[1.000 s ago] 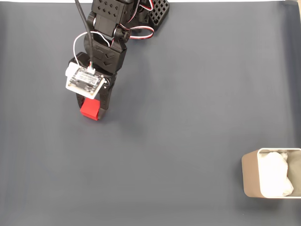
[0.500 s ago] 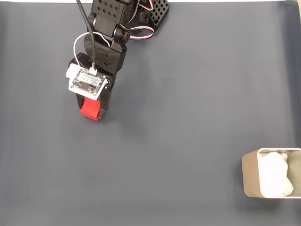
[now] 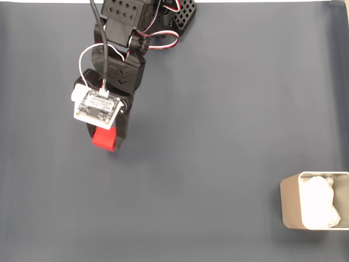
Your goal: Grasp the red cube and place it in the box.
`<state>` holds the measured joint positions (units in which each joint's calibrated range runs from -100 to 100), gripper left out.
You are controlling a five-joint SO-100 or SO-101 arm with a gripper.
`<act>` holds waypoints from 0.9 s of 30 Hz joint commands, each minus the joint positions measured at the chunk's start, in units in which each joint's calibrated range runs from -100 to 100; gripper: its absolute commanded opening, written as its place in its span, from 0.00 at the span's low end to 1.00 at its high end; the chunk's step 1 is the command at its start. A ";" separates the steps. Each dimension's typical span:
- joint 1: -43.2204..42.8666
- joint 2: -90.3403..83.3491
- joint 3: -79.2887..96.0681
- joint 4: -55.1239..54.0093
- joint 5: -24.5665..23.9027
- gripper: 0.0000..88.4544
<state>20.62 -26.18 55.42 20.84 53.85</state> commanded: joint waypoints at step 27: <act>-34.54 2.35 -35.44 8.91 0.00 0.10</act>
<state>-11.35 -24.36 24.86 29.59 53.41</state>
